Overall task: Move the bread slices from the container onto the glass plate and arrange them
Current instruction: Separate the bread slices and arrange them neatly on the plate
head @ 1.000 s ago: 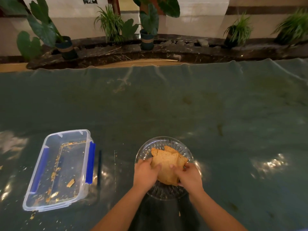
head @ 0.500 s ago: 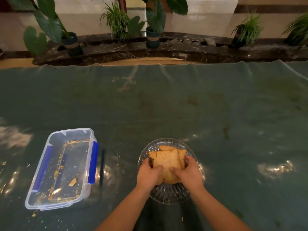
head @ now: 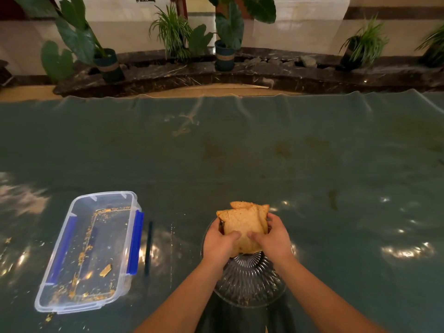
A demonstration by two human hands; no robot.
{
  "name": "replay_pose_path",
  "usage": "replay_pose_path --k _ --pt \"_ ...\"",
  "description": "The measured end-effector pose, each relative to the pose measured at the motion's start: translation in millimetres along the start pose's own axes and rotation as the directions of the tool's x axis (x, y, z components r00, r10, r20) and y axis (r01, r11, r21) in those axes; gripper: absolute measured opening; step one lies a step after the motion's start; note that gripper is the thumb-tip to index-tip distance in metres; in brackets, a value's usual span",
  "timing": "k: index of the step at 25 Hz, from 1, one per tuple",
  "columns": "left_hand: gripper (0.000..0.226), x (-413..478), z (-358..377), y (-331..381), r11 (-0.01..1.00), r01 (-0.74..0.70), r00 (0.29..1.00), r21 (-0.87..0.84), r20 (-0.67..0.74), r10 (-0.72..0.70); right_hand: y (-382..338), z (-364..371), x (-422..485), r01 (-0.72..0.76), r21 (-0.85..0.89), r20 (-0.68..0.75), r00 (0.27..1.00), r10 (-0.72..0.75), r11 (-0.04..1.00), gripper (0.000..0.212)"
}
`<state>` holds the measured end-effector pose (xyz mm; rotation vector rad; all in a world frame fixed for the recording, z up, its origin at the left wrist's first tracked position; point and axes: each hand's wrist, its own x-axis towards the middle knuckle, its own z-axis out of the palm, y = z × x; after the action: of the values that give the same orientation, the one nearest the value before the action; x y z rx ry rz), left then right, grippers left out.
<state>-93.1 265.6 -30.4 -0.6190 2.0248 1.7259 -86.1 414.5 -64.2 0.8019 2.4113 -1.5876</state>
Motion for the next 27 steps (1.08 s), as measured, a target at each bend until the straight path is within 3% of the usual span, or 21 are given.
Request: replay_pose_path --k 10,17,27 --pt "0.049 -1 -1 -10 0.998 -0.055 0.997 -0.029 -0.054 0.053 0 4 -3 0.087 -0.115 -0.032 0.995 -0.091 0.99 0.086" --pt "0.054 -17 -3 -13 0.993 -0.111 0.992 -0.047 -0.065 0.108 -2 -9 -21 0.062 0.066 -0.079 0.995 -0.057 0.996 0.066" --pt "0.051 -46 -11 -57 0.997 0.005 1.0 -0.074 -0.019 -0.007 43 -12 -68 0.0 0.09 -0.031 1.0 0.003 0.996 0.064"
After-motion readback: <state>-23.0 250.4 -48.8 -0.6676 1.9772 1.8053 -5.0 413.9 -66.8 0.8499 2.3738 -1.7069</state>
